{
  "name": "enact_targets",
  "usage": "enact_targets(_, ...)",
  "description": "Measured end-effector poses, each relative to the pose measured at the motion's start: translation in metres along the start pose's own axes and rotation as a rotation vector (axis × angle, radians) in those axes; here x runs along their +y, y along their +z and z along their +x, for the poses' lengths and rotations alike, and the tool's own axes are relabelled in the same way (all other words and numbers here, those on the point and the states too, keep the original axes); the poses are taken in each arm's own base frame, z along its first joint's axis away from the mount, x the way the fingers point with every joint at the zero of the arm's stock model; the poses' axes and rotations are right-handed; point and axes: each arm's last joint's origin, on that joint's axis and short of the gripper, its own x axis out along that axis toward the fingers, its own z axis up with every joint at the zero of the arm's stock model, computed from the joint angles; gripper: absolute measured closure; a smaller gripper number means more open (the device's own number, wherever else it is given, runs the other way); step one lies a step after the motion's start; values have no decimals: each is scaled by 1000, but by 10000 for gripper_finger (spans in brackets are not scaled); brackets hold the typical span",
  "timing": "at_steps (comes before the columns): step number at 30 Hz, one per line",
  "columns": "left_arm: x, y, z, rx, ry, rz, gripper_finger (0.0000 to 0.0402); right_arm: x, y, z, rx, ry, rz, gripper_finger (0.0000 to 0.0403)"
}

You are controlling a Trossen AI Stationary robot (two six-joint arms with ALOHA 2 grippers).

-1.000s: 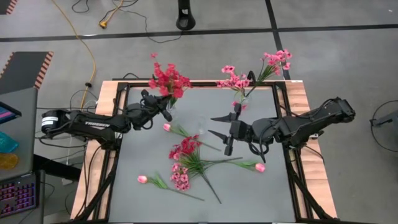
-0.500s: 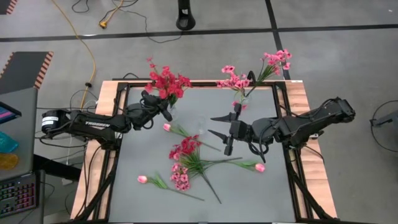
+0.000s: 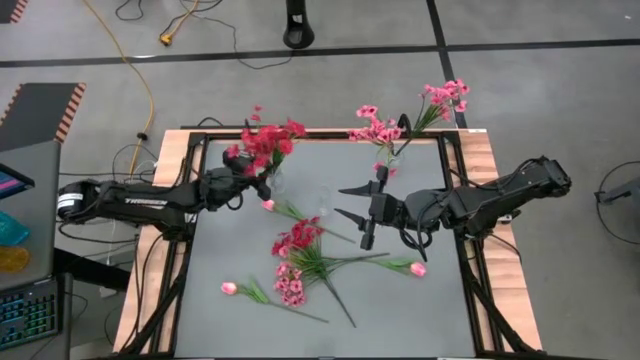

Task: Sort flowers into vase by color
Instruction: Put the red flower into the top left transparent vase, then put the pink flower into the top right transparent vase

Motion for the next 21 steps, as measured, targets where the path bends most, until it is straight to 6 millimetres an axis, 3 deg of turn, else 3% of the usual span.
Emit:
enact_targets(12,23,8,-40,47,-47,24,191,1,-9,0,79,9,118,179)
enact_targets(21,29,-3,-62,203,-298,-67,191,9,-36,-2,265,104,289,179)
